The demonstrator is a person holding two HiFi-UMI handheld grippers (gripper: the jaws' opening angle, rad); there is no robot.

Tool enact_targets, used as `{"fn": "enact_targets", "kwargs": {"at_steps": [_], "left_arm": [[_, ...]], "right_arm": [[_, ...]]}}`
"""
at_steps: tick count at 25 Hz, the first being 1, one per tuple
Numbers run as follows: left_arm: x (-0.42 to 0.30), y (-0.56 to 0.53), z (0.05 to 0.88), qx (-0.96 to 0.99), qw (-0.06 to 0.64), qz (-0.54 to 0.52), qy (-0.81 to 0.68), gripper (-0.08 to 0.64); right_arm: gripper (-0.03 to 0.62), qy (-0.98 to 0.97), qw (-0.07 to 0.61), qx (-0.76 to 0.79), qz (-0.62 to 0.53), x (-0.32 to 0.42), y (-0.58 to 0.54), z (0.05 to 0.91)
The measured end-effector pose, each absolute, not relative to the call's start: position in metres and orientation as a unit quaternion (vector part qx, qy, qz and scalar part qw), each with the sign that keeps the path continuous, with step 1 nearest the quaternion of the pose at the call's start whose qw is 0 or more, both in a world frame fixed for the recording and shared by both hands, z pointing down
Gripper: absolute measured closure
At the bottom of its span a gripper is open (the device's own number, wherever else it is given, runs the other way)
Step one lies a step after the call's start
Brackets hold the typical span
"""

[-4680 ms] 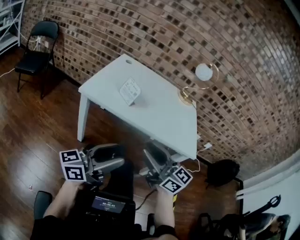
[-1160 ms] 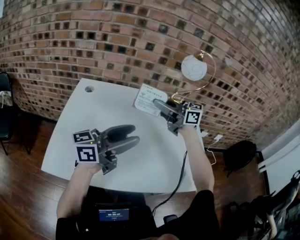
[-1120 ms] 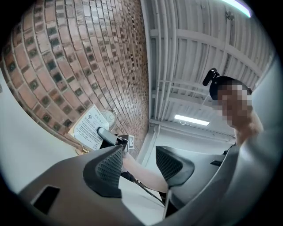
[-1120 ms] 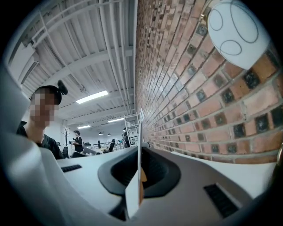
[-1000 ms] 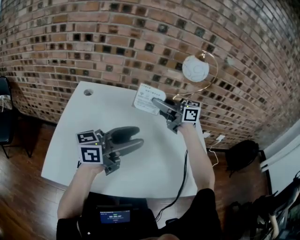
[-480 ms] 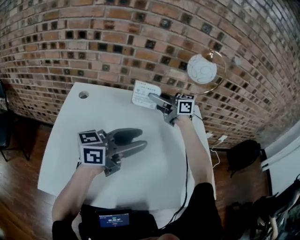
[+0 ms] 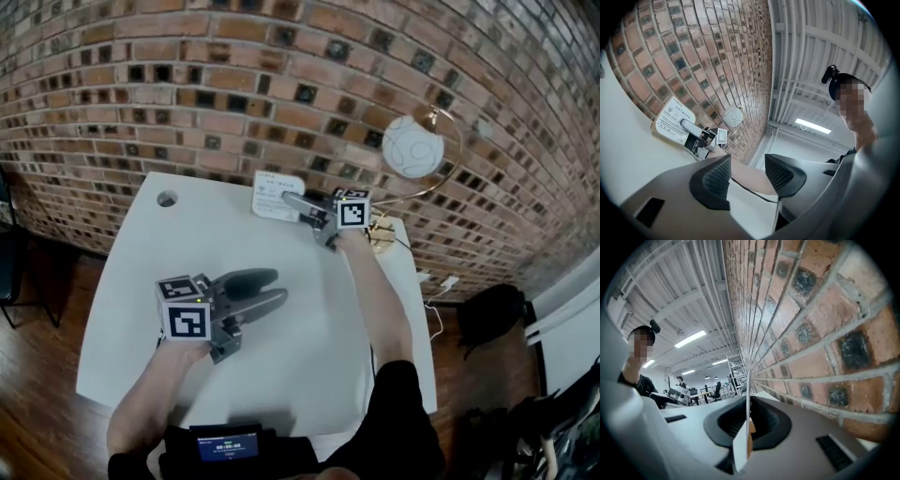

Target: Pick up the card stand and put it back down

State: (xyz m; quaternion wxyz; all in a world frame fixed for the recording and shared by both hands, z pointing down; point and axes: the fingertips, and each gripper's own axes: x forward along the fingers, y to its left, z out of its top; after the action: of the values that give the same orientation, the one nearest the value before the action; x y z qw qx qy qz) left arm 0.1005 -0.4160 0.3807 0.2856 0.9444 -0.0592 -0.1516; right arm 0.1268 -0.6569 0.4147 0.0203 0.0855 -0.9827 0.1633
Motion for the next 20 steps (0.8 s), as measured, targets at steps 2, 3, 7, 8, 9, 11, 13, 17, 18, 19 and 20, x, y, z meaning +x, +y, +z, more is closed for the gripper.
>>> {"fn": "enact_targets", "kwargs": {"at_steps": [2,3,7,8,9,11,13,17,18,19,20], "left_arm": [[0.099,-0.418,0.383,0.943,0.291,-0.152,-0.064,0.336],[0.1,-0.418,0.385,0.942,0.292,-0.15,-0.065,0.336],[0.101,-0.416,0.388,0.944,0.29,-0.142,-0.066,0.336],[0.1,-0.416,0.387,0.945,0.288,-0.143,-0.066,0.336],[0.1,-0.415,0.386,0.945,0.287,-0.145,-0.066,0.336],[0.101,-0.414,0.384,0.944,0.288,-0.146,-0.065,0.336],[0.104,-0.413,0.384,0.945,0.288,-0.142,-0.064,0.337],[0.106,-0.412,0.386,0.945,0.291,-0.133,-0.062,0.337],[0.106,-0.412,0.387,0.945,0.293,-0.133,-0.062,0.337],[0.106,-0.413,0.387,0.945,0.293,-0.133,-0.062,0.337],[0.106,-0.413,0.387,0.945,0.292,-0.132,-0.062,0.337]], "right_arm": [[0.565,-0.981,0.024,0.084,0.172,0.124,-0.663,0.423],[0.565,-0.981,0.027,0.086,0.171,0.123,-0.666,0.425],[0.565,-0.981,0.027,0.096,0.166,0.119,-0.679,0.426],[0.565,-0.981,0.025,0.098,0.168,0.119,-0.682,0.427],[0.565,-0.98,0.025,0.1,0.17,0.118,-0.685,0.427],[0.565,-0.979,0.032,0.1,0.174,0.114,-0.688,0.429],[0.563,-0.978,0.053,0.098,0.175,0.111,-0.687,0.433],[0.56,-0.974,0.086,0.091,0.188,0.114,-0.689,0.45],[0.558,-0.974,0.089,0.087,0.188,0.116,-0.69,0.451],[0.555,-0.976,0.094,0.086,0.179,0.116,-0.689,0.449],[0.552,-0.977,0.1,0.087,0.167,0.115,-0.688,0.446]]}}
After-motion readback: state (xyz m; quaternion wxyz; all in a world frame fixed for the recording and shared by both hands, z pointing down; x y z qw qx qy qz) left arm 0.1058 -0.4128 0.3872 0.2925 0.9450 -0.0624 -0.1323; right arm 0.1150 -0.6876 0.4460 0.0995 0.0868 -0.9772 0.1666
